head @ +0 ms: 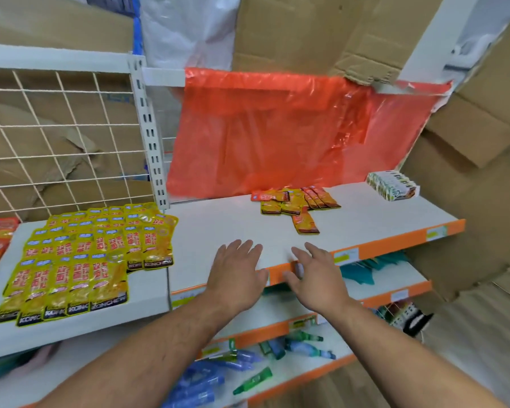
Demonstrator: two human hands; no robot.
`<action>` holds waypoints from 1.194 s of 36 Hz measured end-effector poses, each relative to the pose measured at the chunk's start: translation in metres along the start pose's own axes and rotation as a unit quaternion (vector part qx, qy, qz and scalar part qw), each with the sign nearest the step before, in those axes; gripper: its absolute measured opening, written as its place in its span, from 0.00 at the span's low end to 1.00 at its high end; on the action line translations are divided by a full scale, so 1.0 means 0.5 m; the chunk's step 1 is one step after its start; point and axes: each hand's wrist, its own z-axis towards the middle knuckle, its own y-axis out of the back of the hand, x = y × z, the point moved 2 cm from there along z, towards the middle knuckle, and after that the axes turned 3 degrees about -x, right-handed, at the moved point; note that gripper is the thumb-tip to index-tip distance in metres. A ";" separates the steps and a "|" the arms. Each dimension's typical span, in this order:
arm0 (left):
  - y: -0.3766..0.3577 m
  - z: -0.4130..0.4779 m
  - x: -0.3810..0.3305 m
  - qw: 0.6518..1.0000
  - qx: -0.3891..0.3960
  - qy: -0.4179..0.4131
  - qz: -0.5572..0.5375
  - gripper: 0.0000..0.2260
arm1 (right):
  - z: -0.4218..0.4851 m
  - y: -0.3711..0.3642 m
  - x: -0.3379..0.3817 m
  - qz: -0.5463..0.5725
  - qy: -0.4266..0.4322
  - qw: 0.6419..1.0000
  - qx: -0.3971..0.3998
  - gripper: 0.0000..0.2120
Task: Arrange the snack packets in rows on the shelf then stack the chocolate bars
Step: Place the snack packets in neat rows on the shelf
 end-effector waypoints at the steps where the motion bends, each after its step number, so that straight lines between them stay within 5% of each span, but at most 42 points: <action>1: -0.008 0.011 -0.021 1.000 -0.001 -0.001 0.000 0.26 | 0.007 0.008 -0.023 0.002 0.002 1.000 0.001 0.31; 20: -0.097 0.220 -0.241 0.999 0.006 -0.041 0.030 0.27 | 0.135 0.070 -0.296 0.001 -0.006 1.000 0.008 0.30; 37: -0.187 0.524 -0.252 0.997 -0.008 -0.078 -0.023 0.25 | 0.403 0.058 -0.391 0.019 -0.037 0.999 0.022 0.30; 43: -0.196 0.587 -0.238 0.998 -0.035 -0.026 -0.055 0.19 | 0.493 0.049 -0.386 0.054 -0.004 0.999 0.001 0.25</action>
